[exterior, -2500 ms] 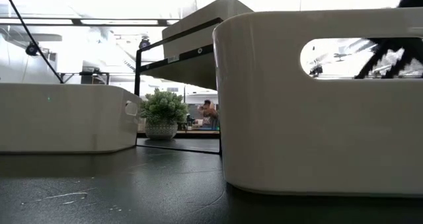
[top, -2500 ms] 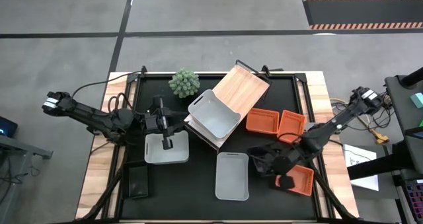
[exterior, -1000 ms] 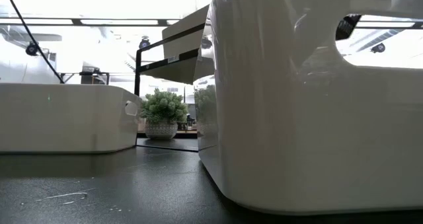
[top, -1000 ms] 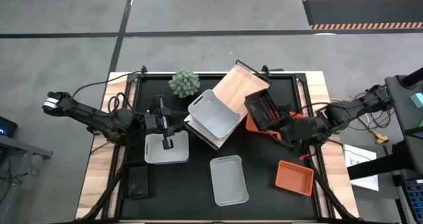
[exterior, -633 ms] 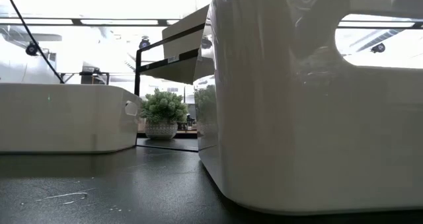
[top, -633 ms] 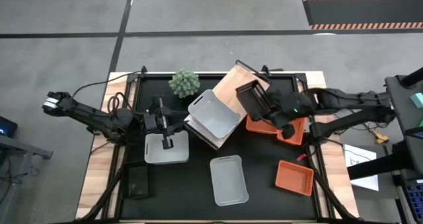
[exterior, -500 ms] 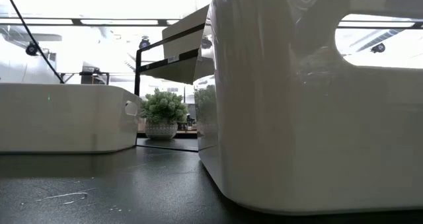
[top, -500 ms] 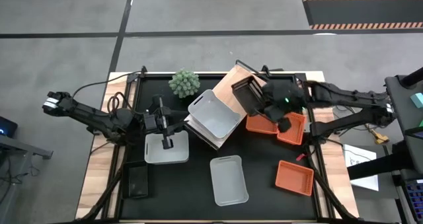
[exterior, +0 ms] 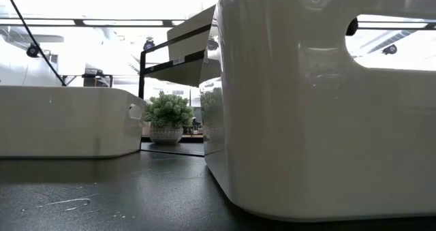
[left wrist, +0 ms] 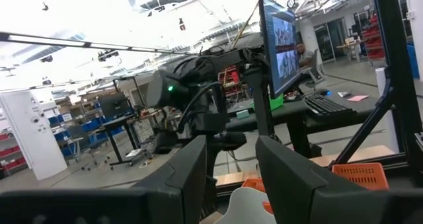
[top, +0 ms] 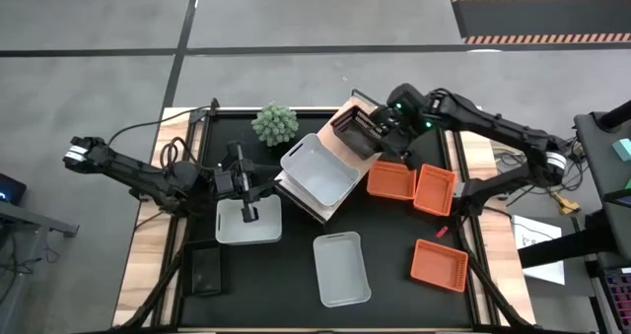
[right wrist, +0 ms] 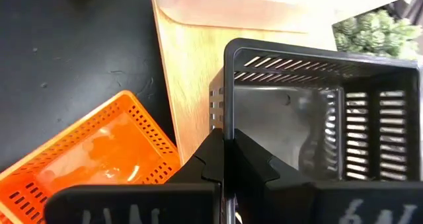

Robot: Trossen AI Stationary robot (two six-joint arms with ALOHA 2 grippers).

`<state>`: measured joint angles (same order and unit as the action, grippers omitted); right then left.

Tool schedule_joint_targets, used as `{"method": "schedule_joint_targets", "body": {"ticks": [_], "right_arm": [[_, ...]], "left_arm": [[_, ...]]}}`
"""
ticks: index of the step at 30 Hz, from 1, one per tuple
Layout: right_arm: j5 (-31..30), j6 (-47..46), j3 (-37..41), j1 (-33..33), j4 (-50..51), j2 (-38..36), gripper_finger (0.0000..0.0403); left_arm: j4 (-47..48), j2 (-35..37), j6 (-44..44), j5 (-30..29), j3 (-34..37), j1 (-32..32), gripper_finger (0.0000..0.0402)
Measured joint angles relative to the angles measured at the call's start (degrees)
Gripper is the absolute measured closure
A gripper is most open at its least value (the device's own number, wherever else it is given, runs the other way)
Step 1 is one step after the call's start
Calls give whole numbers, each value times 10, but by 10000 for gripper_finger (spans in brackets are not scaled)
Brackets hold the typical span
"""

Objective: Stack baskets on shelf by color
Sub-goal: Put the right black bin on the shelf

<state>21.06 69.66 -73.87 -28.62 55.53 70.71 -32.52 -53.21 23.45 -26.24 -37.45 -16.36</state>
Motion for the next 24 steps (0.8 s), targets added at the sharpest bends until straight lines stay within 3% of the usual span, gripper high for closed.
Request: {"method": "schedule_joint_targets", "body": {"ticks": [24], "right_arm": [[1, 34, 0, 23, -4, 48, 394]], "left_arm": [[-3, 1, 0, 0, -1, 0, 281]]}}
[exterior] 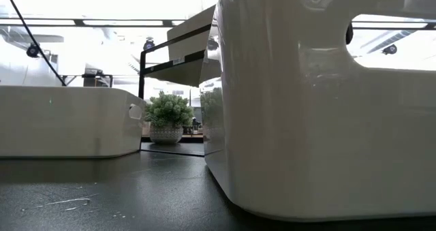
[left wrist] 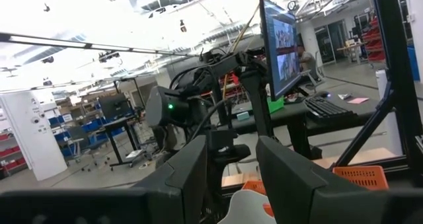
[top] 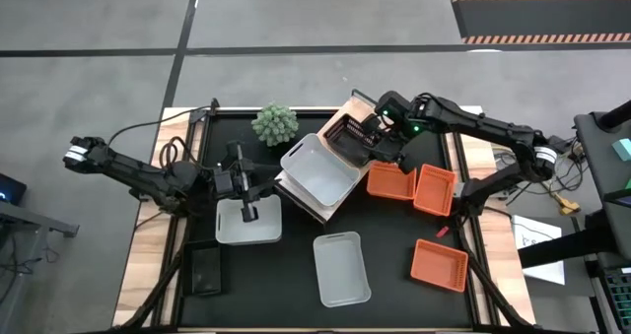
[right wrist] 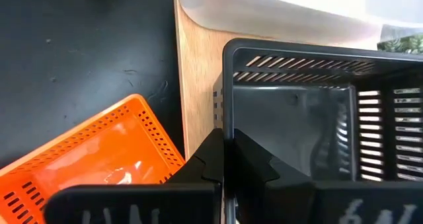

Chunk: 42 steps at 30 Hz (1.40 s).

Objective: Stack baskets on shelf by color
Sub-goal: Put the right black bin on the shelf

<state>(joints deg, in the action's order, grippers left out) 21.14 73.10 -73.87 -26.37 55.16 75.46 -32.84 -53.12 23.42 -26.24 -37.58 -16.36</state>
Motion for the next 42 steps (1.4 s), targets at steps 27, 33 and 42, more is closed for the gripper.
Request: {"method": "schedule_joint_targets", "body": {"ticks": [27, 33, 42], "right_arm": [[-4, -3, 0, 2, -11, 10, 345], [-3, -6, 0, 2, -21, 9, 308], [-3, -46, 0, 3, -21, -1, 280]], "left_arm": [[-12, -1, 0, 0, 1, 0, 281], [-12, -1, 0, 0, 1, 0, 281], [-12, -1, 0, 0, 2, 0, 281]]}}
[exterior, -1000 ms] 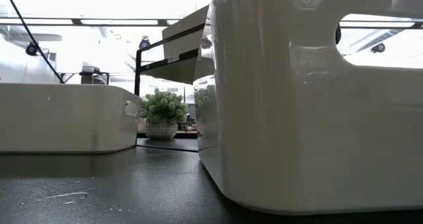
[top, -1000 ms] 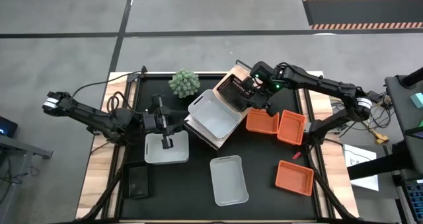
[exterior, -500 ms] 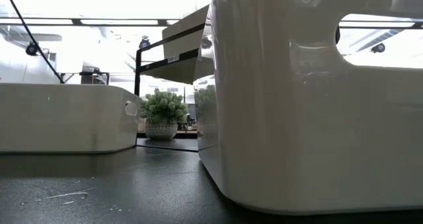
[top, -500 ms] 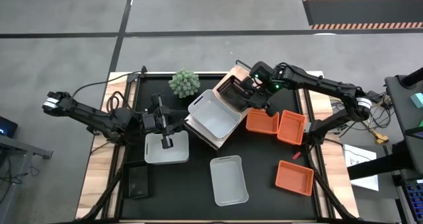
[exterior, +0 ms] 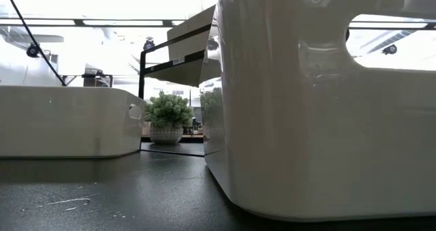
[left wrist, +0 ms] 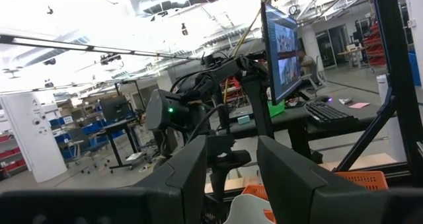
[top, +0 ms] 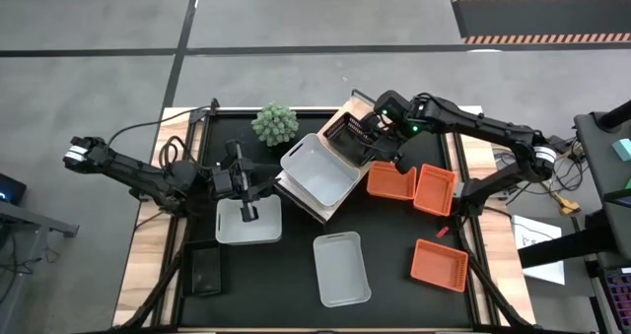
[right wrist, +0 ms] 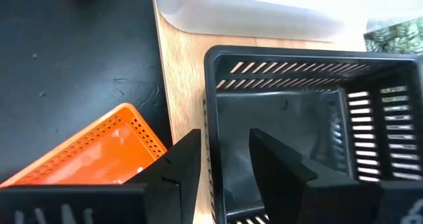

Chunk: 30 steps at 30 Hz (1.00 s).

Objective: Stack baskets on shelf by color
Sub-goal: Put the right black bin on the shelf

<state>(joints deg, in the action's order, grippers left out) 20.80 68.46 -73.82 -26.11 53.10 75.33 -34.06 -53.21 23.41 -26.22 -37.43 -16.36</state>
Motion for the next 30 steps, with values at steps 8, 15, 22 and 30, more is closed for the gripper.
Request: {"method": "schedule_joint_targets", "body": {"ticks": [8, 15, 22, 30], "right_arm": [[0, -5, 0, 4, 2, -35, 275], [1, -45, 0, 41, 2, -60, 292], [1, -86, 0, 73, 48, -64, 351], [-88, -108, 1, 75, 79, -39, 392]], "left_arm": [[0, 0, 0, 0, 0, 0, 281], [-1, 0, 0, 0, 0, 0, 281], [-1, 0, 0, 0, 0, 0, 281], [-1, 0, 0, 0, 0, 0, 281]]}}
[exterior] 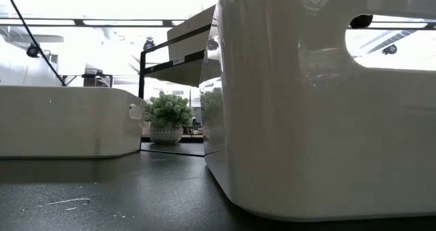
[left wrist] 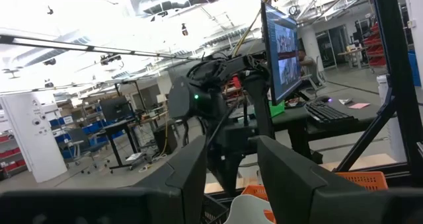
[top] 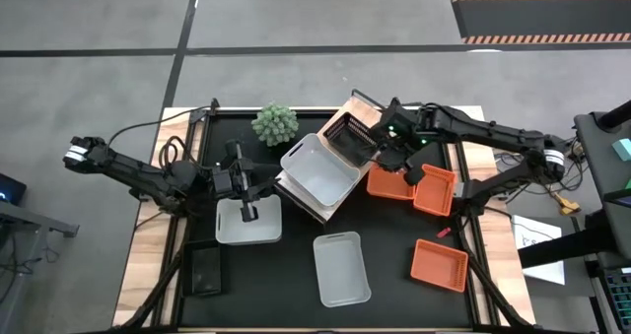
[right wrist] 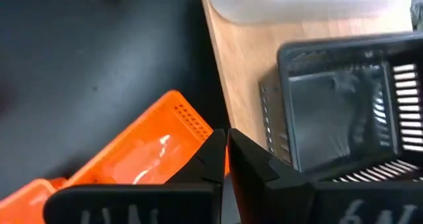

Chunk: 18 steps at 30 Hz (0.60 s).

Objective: Stack baskets on shelf by color
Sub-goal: Put the right black bin on the shelf

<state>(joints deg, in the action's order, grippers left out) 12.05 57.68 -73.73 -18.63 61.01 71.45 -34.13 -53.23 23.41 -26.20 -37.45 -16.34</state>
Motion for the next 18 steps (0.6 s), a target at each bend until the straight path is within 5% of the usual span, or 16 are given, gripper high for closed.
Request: {"method": "schedule_joint_targets", "body": {"ticks": [18], "right_arm": [[-64, 45, 0, 0, -48, 37, 394]], "left_arm": [[0, 0, 0, 0, 0, 0, 281]]}}
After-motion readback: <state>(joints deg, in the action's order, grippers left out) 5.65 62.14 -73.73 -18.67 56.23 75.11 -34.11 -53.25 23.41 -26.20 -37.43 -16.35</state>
